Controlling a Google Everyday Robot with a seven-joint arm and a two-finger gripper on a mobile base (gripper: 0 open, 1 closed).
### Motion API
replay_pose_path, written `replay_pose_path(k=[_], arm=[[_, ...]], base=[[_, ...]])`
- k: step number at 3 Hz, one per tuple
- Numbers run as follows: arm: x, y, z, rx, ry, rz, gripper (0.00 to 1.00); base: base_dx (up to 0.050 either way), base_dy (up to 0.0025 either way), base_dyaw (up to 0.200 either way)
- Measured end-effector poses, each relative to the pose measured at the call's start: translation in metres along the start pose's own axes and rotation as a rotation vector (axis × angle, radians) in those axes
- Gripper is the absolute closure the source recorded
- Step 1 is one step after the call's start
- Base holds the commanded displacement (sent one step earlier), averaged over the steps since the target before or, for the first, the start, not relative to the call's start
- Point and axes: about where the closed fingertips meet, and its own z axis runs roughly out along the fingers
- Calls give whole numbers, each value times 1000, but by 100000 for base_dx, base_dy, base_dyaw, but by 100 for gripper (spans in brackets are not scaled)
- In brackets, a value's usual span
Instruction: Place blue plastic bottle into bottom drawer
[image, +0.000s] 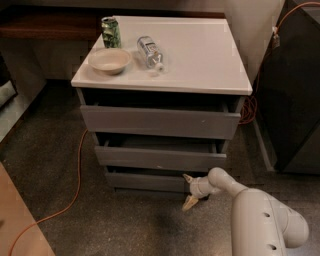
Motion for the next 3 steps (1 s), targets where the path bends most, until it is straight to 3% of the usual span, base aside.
replay_pose_path(k=[1,2,3], arm=[[-2,-11,10,8,12,-6,0],[0,-11,28,-2,53,-9,12],[1,-13,41,9,88,-4,44]], base=[[0,0,0],[0,0,0],[0,0,0]])
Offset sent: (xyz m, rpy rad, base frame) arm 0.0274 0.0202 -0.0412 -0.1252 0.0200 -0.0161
